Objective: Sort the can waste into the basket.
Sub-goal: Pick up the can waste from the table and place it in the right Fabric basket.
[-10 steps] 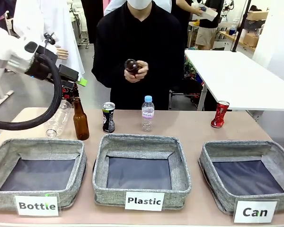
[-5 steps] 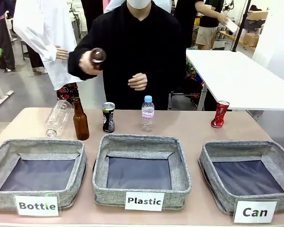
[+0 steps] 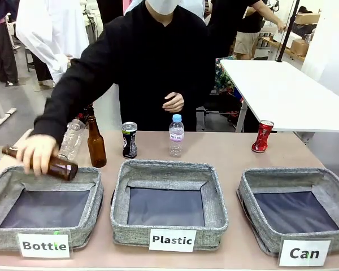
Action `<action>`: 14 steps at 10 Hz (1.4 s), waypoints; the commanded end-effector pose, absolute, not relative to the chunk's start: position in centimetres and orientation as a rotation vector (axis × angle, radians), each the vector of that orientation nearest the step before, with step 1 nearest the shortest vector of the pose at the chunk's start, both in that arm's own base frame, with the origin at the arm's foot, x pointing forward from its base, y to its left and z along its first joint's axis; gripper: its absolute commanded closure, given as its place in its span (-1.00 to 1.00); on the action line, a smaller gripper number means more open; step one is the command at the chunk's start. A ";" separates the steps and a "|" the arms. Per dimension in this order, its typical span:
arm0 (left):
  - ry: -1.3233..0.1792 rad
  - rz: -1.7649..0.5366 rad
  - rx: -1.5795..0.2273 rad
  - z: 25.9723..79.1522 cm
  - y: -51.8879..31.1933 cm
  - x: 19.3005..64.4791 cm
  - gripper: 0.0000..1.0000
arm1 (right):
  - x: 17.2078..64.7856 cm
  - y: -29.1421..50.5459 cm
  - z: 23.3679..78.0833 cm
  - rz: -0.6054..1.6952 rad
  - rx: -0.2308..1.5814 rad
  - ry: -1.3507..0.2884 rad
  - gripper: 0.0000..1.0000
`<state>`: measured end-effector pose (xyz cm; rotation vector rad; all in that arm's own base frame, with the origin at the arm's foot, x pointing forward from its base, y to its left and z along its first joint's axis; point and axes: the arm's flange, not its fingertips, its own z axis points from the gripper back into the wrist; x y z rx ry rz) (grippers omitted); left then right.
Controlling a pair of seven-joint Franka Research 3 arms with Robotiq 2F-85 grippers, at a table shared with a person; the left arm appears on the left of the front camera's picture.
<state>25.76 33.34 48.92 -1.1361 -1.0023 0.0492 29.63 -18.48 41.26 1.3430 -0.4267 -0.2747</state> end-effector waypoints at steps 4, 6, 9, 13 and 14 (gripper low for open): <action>-1.050 0.057 -1.209 45.3 33.1 24.2 -1.00 | 29.7 -18.7 41.4 -0.253 1.347 -0.445 -1.00; -1.009 0.037 -1.176 46.8 31.9 25.8 -1.00 | 29.7 -18.7 41.4 -0.253 1.347 -0.445 -1.00; -0.873 -0.052 -0.912 51.9 23.0 31.3 -1.00 | 29.7 -18.7 41.4 -0.253 1.347 -0.445 -1.00; -0.695 -0.372 -0.555 52.5 5.0 39.1 -1.00 | 29.7 -18.7 41.4 -0.253 1.347 -0.445 -1.00; -0.713 -0.420 -0.511 52.3 1.8 39.5 -1.00 | 29.7 -18.7 41.4 -0.253 1.347 -0.445 -1.00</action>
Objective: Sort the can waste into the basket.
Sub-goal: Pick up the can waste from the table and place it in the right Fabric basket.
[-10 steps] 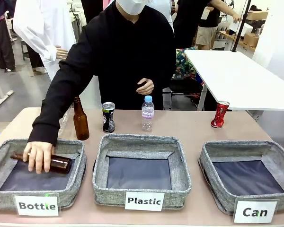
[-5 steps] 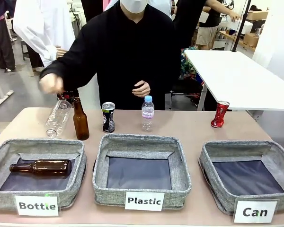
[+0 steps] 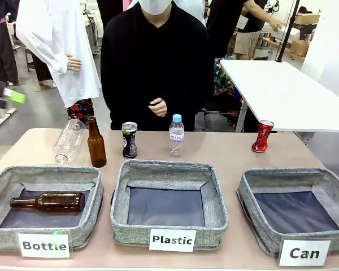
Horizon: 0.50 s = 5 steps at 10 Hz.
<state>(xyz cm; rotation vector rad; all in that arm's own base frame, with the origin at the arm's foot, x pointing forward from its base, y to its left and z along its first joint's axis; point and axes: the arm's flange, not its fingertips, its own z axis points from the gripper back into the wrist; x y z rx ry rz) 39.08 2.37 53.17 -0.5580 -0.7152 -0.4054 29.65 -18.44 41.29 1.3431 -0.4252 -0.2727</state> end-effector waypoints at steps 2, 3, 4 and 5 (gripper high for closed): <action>-0.793 -0.418 -0.452 50.7 -3.1 40.4 -1.00 | 29.7 -18.7 41.4 -0.253 1.347 -0.445 -1.00; -0.713 -0.457 -0.458 50.0 -4.7 41.8 -1.00 | 29.7 -18.7 41.4 -0.253 1.347 -0.445 -1.00; -0.612 -0.514 -0.482 49.2 -6.0 43.1 -1.00 | 29.7 -18.7 41.4 -0.253 1.347 -0.445 -1.00; -0.490 -0.480 -0.478 48.9 -6.8 43.7 -1.00 | 29.7 -18.7 41.4 -0.253 1.347 -0.445 -1.00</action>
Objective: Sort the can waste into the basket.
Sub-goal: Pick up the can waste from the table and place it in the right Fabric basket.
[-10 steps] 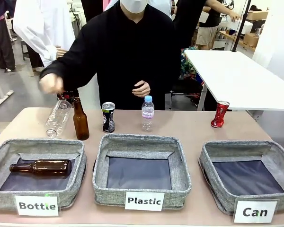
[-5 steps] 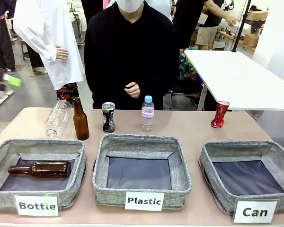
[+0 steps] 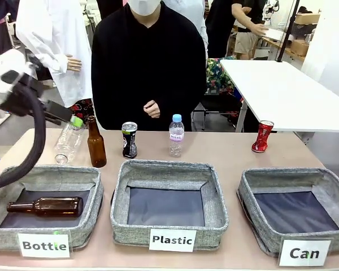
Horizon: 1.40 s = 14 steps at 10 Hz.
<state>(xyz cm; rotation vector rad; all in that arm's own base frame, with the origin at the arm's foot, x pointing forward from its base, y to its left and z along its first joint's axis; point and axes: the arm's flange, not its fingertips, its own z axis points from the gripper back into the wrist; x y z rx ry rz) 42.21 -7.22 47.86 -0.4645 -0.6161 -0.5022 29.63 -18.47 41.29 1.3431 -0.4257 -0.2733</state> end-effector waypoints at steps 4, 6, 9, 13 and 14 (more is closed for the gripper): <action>-0.512 -0.460 -0.438 46.9 -7.1 43.3 -1.00 | 29.7 -18.7 41.4 -0.253 1.347 -0.445 -1.00; -0.414 -0.655 -0.430 45.2 -9.3 46.6 -1.00 | 29.7 -18.7 41.4 -0.253 1.347 -0.445 -1.00; -0.543 -0.822 -0.453 45.3 -11.3 47.8 -1.00 | 29.7 -18.7 41.4 -0.253 1.347 -0.445 -1.00; -0.682 -1.109 -0.383 48.2 -14.2 44.8 -1.00 | 29.7 -18.7 41.4 -0.253 1.347 -0.445 -1.00; -0.693 -1.137 -0.362 48.7 -14.8 44.8 -1.00 | 29.7 -18.7 41.4 -0.253 1.347 -0.445 -1.00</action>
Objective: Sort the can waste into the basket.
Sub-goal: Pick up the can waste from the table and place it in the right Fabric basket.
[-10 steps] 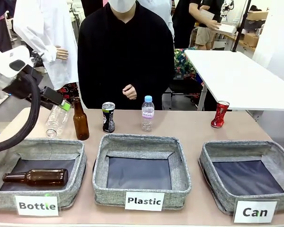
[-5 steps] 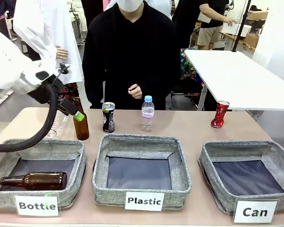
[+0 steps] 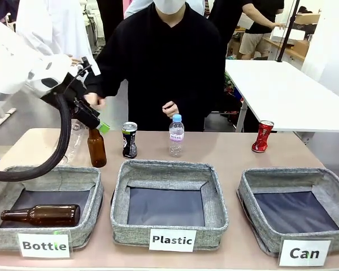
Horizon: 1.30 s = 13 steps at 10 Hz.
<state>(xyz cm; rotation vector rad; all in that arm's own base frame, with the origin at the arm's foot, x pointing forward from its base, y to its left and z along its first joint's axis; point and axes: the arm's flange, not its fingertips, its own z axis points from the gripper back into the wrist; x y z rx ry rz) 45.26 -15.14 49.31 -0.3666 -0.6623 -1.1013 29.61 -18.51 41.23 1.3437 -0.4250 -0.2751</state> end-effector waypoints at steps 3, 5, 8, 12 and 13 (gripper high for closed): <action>-0.761 -1.278 -0.382 49.9 -16.8 45.7 -1.00 | 29.7 -18.7 41.4 -0.253 1.347 -0.445 -1.00; -0.761 -1.329 -0.527 53.3 -11.3 43.5 -1.00 | 29.7 -18.7 41.4 -0.253 1.347 -0.445 -1.00; -0.770 -1.169 -0.693 57.0 3.3 40.7 -1.00 | 29.7 -18.7 41.4 -0.253 1.347 -0.445 -1.00; -1.022 -0.723 -0.945 53.7 21.7 35.5 -1.00 | 29.7 -18.7 41.4 -0.253 1.347 -0.445 -1.00; -1.035 -0.595 -1.020 51.4 24.8 35.0 -1.00 | 29.7 -18.7 41.4 -0.253 1.347 -0.445 -1.00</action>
